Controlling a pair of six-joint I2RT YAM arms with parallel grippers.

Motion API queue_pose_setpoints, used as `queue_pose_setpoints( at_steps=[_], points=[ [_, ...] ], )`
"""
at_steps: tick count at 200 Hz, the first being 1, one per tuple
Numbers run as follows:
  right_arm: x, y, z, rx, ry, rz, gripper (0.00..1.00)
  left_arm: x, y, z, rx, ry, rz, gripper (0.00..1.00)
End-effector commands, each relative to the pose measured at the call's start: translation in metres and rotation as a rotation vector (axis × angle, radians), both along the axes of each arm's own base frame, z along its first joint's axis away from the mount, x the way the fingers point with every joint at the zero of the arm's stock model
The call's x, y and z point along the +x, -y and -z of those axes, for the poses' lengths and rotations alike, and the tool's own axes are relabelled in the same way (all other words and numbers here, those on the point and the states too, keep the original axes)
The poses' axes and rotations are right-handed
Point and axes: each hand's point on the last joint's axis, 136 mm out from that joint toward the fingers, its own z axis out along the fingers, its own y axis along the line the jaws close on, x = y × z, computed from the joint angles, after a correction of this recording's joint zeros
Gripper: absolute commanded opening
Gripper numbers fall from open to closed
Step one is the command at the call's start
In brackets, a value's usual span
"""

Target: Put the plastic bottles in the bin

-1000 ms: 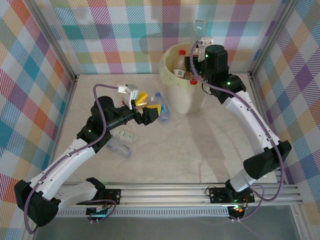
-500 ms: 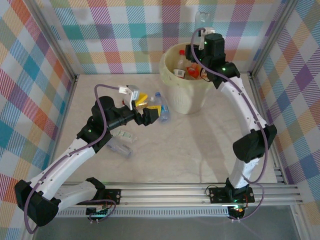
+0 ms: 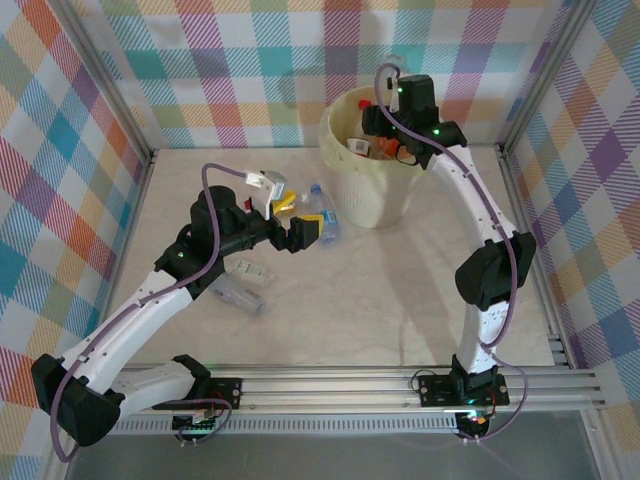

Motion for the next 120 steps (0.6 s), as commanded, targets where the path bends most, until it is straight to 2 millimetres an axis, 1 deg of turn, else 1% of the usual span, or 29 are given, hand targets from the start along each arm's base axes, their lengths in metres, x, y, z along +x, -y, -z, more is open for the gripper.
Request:
queue_pose_setpoints(
  at_steps=[1, 36, 71, 85, 97, 120],
  points=[
    [-0.012, 0.007, -0.019, 0.033, 0.023, -0.001, 0.77, 0.0, -0.001, -0.009, 0.015, 0.023, -0.007, 1.0],
    [-0.017, 0.013, -0.031, 0.038, 0.045, 0.01, 0.83, 0.002, -0.002, -0.009, 0.015, 0.016, -0.018, 1.0],
    [-0.03, 0.016, -0.054, 0.04, 0.09, -0.013, 0.84, -0.002, -0.001, -0.009, 0.024, 0.025, -0.001, 1.0],
    [-0.039, 0.014, -0.061, 0.046, 0.105, -0.043, 0.85, -0.007, -0.001, -0.008, 0.049, 0.043, 0.029, 1.0],
    [-0.049, 0.01, -0.064, 0.054, 0.113, -0.08, 0.84, -0.016, 0.0, -0.008, 0.081, 0.066, 0.075, 1.0],
    [-0.073, 0.001, -0.064, 0.084, 0.105, -0.168, 0.85, -0.03, 0.002, -0.007, 0.143, 0.1, 0.152, 1.0]
  ],
)
